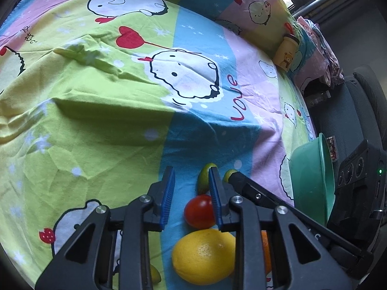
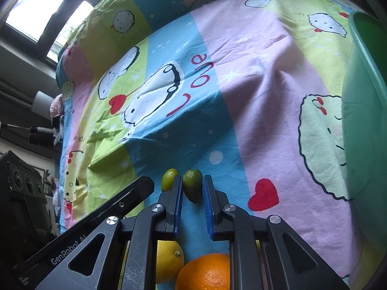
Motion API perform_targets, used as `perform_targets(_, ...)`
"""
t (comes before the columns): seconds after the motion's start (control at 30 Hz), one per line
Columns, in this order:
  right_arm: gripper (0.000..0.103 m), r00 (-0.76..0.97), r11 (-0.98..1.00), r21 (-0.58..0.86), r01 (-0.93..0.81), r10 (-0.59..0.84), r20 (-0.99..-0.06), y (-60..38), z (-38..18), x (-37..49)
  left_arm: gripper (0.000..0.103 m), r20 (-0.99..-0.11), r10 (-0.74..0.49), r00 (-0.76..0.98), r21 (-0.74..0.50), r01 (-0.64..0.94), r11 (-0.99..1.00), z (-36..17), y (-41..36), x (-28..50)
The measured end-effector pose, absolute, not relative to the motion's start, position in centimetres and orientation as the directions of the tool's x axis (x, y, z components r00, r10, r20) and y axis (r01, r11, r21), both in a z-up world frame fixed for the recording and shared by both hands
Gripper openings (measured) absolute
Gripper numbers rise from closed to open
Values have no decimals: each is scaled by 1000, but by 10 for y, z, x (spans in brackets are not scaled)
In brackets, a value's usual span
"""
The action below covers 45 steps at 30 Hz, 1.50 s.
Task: Organize fruits
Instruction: 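Close the left tool fingers on a small green oval fruit, then lift the green fruit with the left tool and carry it toward the basin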
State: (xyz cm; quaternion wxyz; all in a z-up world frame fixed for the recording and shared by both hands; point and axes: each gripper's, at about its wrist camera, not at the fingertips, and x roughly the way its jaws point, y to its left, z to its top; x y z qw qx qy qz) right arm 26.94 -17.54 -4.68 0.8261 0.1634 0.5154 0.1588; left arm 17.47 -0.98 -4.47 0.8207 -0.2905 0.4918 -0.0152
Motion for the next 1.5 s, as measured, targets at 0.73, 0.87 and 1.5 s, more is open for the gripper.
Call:
perform_targets(0.73, 18, 434, 919, 391, -54, 375, -819, -189, -46, 269, 18, -815, -289, 503, -446, -226, 866, -54, -34, 189)
perform_targets(0.87, 18, 424, 911, 409, -54, 392, -817, -190, -49, 270, 18, -807, -300, 509, -463, -228, 857, -55, -31, 188)
perform_targets(1.5, 18, 436, 914, 405, -39, 380, -816, -194, -46, 265, 19, -778, -312, 545, -490, -215, 845, -45, -29, 183)
